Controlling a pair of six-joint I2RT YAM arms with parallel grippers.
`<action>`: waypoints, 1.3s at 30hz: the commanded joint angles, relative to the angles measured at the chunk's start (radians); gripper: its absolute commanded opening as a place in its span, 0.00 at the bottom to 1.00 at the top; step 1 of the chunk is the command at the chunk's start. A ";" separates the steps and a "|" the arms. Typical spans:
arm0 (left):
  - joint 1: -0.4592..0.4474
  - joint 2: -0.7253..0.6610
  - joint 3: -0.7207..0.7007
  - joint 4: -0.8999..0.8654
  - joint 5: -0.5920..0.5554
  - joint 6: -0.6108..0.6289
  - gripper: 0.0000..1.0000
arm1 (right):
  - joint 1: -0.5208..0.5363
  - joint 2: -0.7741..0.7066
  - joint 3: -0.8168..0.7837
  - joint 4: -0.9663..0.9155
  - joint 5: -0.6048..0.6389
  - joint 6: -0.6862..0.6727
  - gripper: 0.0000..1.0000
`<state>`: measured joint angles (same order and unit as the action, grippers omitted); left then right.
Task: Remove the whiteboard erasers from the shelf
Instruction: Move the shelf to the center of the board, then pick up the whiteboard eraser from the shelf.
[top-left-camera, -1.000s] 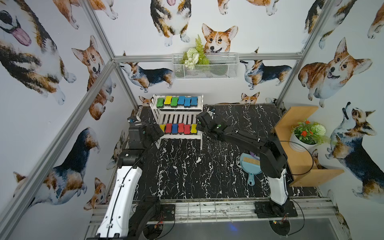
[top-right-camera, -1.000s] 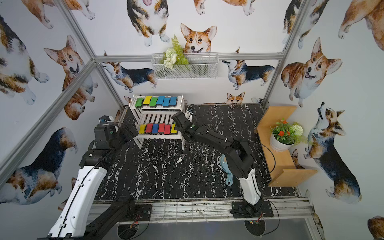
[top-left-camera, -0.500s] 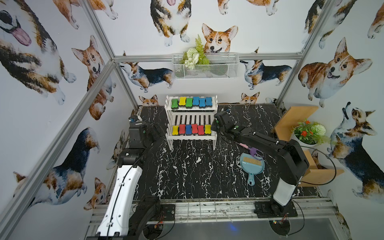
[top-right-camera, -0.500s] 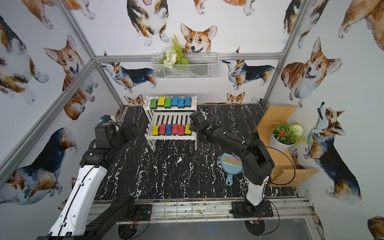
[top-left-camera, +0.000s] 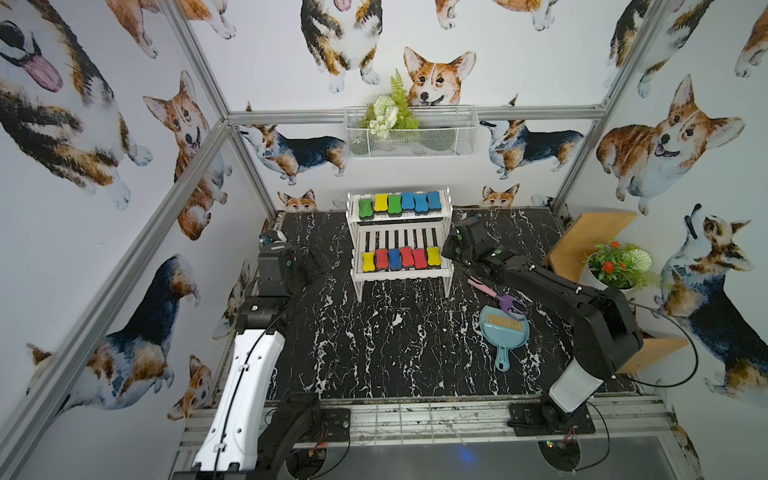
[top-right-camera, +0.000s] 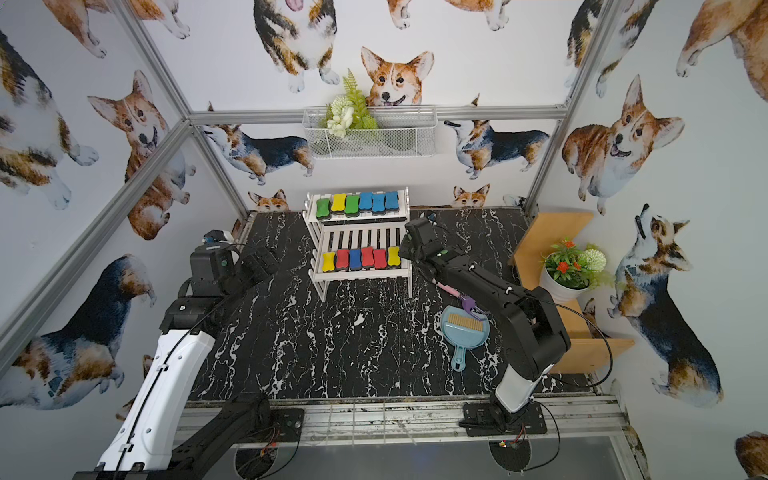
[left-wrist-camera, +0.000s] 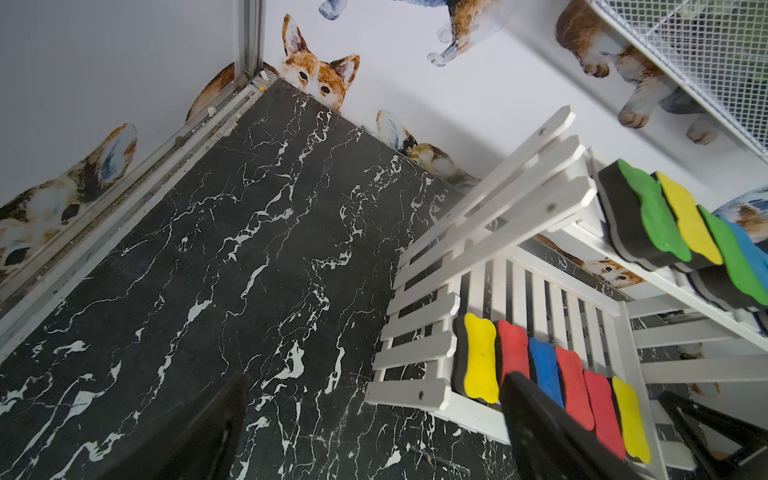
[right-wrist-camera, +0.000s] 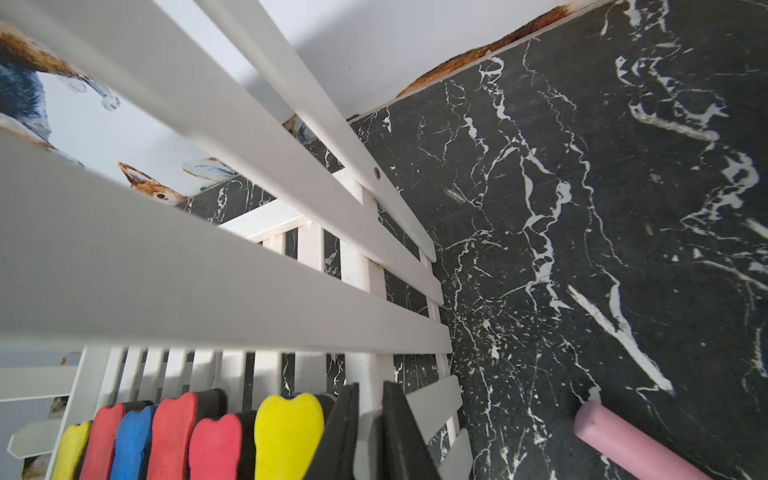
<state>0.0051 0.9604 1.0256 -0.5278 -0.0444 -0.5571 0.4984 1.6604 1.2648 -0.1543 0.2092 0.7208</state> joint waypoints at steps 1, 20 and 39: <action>0.001 0.003 0.000 0.018 0.018 0.002 1.00 | -0.013 -0.022 -0.008 0.067 -0.014 -0.022 0.16; -0.002 0.027 -0.004 0.066 0.125 -0.021 1.00 | -0.038 -0.082 -0.033 0.035 0.026 0.009 0.61; -0.310 0.039 -0.085 0.184 0.122 0.006 1.00 | -0.028 0.078 0.711 -0.494 -0.073 -0.279 0.56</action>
<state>-0.3035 1.0031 0.9424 -0.3569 0.1074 -0.5938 0.4633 1.6657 1.8599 -0.4633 0.1577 0.4931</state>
